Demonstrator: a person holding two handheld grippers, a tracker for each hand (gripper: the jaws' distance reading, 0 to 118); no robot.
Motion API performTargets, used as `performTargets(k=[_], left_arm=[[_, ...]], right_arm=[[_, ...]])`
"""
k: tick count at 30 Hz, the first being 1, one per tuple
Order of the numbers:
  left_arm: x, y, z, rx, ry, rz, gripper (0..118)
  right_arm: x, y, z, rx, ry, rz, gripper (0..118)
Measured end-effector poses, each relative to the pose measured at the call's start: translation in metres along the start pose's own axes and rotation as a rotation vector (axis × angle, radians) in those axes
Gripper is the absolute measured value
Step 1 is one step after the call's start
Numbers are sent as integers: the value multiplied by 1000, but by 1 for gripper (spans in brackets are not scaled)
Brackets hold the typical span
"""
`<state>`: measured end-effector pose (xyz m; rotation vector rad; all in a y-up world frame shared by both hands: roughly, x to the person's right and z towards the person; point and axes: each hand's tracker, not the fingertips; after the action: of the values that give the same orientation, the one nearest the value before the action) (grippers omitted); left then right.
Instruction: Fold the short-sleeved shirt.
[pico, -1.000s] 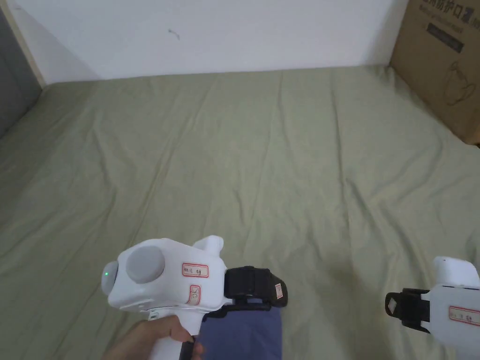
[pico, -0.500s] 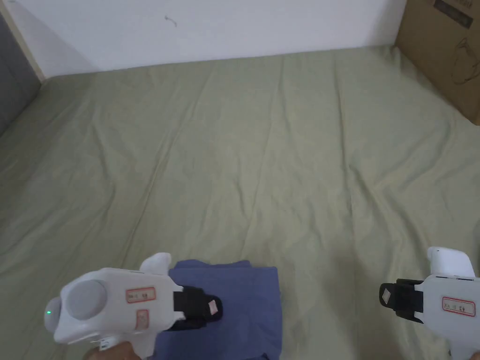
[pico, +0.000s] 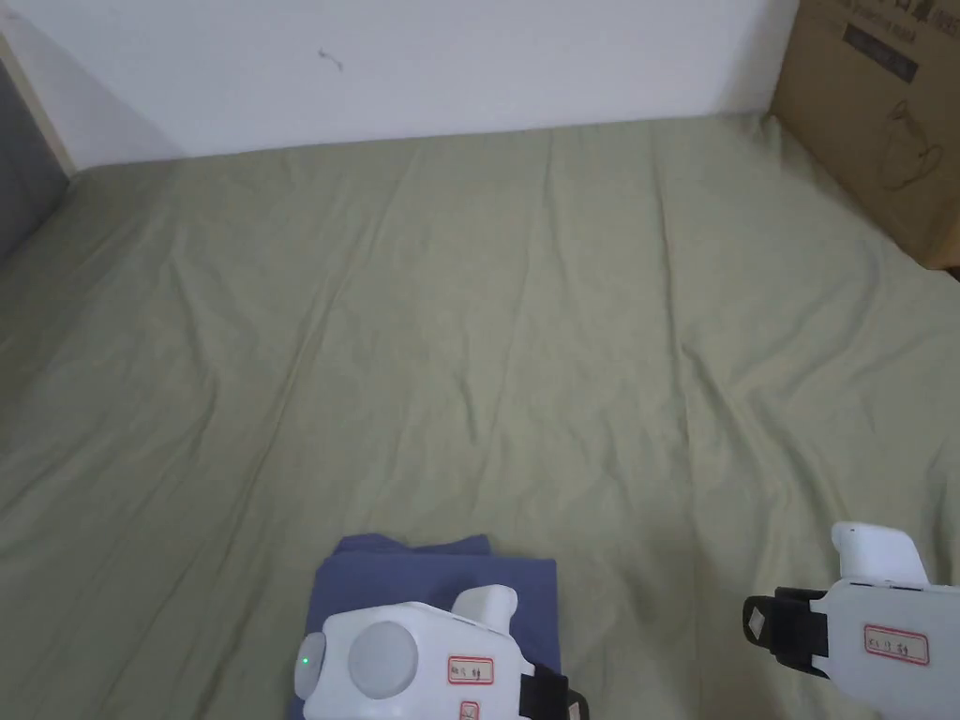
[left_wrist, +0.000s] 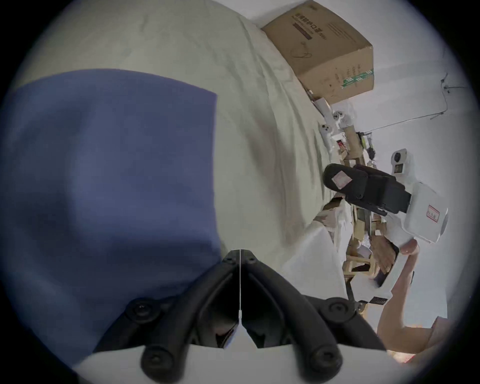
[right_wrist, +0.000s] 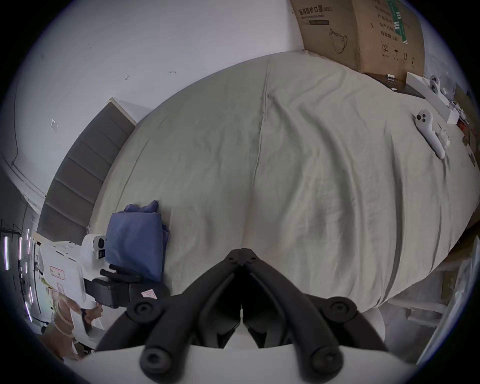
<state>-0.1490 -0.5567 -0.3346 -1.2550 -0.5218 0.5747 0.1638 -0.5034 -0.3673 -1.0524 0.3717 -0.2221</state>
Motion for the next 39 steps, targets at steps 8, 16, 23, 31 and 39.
performTargets(k=[8, 16, 23, 31, 39], left_arm=[[-16, 2, 90, 173, -133, -2, 0], [-121, -27, 194, 376, -5, 181, 0], [-164, -46, 208, 392, -27, 257, 41], [-186, -15, 153, 348, -256, 287, 111], [-179, 3, 104, 273, -432, 280, 76]], right_arm=[[-53, 16, 1, -11, 50, 174, 0], [-155, 14, -56, -138, 250, 362, 0], [-166, -7, -120, -279, 191, 374, 0], [-167, -3, -115, -292, 186, 348, 0], [-168, 1, -111, -303, 185, 301, 0]])
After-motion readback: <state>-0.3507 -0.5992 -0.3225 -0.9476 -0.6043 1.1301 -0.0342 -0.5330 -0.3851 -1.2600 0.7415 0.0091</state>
